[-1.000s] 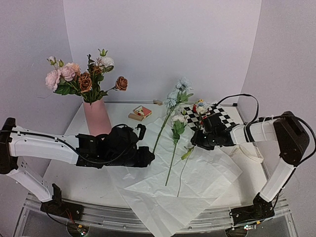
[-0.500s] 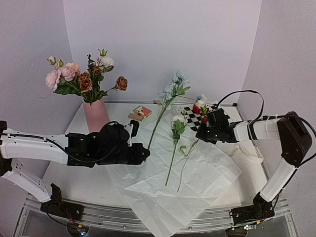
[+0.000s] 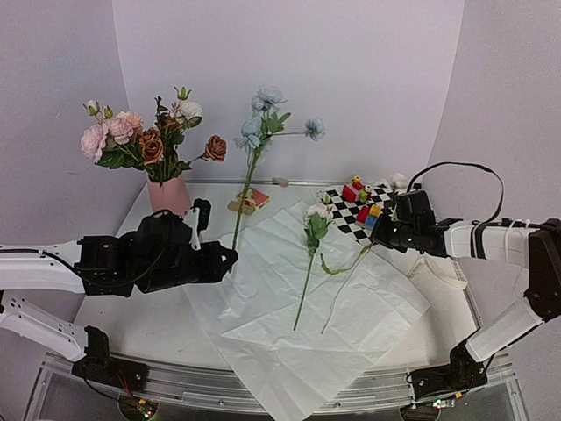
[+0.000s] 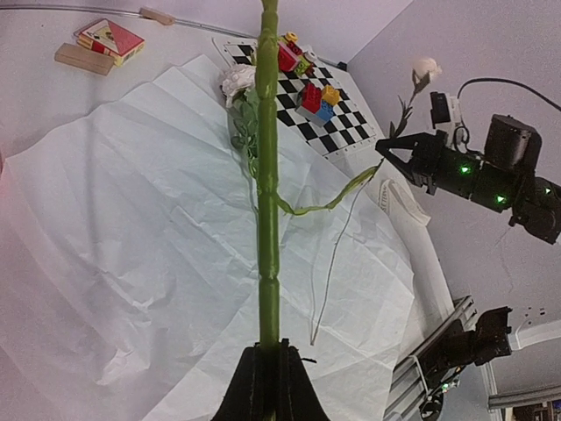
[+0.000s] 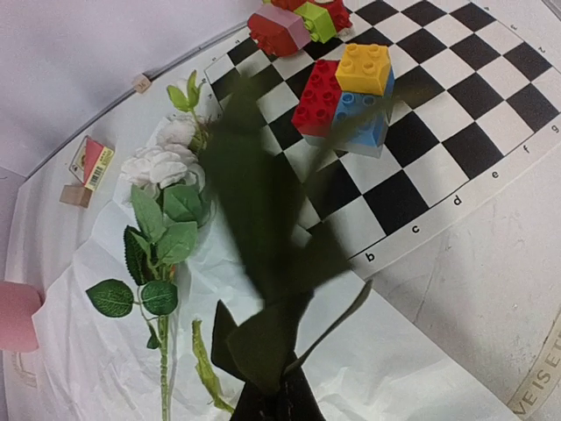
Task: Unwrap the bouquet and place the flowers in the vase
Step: Pick up the fake flower from the wrapping paper, then place the fake flower on the wrapping paper, then insert the fake flower into the vase.
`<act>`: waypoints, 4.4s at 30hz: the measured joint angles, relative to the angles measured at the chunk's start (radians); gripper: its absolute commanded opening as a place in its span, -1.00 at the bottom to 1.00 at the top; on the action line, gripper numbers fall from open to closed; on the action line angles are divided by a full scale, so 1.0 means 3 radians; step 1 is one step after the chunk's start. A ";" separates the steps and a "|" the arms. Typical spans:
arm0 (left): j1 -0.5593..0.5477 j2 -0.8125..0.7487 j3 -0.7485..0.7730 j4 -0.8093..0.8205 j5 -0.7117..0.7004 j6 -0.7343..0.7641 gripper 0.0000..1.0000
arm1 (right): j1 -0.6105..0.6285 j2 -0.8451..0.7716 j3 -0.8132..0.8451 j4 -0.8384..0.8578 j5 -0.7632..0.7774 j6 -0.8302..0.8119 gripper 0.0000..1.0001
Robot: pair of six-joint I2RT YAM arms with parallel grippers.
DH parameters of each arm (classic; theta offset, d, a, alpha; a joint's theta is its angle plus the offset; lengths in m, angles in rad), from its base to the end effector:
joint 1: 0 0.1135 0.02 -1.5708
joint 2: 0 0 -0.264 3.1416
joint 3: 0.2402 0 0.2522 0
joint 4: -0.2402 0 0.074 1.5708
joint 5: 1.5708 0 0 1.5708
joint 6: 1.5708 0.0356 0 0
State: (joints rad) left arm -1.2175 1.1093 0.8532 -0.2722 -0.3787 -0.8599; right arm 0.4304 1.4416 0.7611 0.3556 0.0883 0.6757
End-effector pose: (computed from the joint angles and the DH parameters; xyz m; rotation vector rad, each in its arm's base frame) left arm 0.0978 -0.2273 0.2919 0.1507 2.1738 -0.8612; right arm 0.2902 0.1298 0.2329 0.3000 1.9274 0.6624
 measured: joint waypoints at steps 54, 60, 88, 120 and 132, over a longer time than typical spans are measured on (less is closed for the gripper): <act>-0.0262 0.1668 0.1760 0.0939 0.1025 0.1249 0.13 | 0.0527 -0.1469 0.0068 0.0615 -0.2341 -0.0277 -0.90; -0.0262 0.1781 0.1804 0.0930 0.0997 0.1264 -0.13 | 0.0740 -0.1314 0.0189 0.0571 -0.2076 -0.0351 -0.91; -0.0262 0.1896 0.1804 0.0916 0.0406 0.1204 -1.00 | 0.0888 -0.1200 0.0278 0.0533 -0.1870 -0.0434 -0.87; -0.0262 0.0218 0.1200 0.0059 -0.0544 0.1128 -1.00 | 0.0889 -0.1739 0.0137 0.0281 -0.1455 -0.0682 0.95; -0.0262 -0.0741 0.1551 -0.0853 -0.1470 0.1471 -1.00 | 0.0889 -0.1739 0.0093 0.0204 -0.1360 -0.0694 0.95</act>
State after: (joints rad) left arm -1.2960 0.8870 1.3183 -0.5280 -0.8197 -0.4187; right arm 0.6971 0.9199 0.7891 0.4168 -0.3196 0.4675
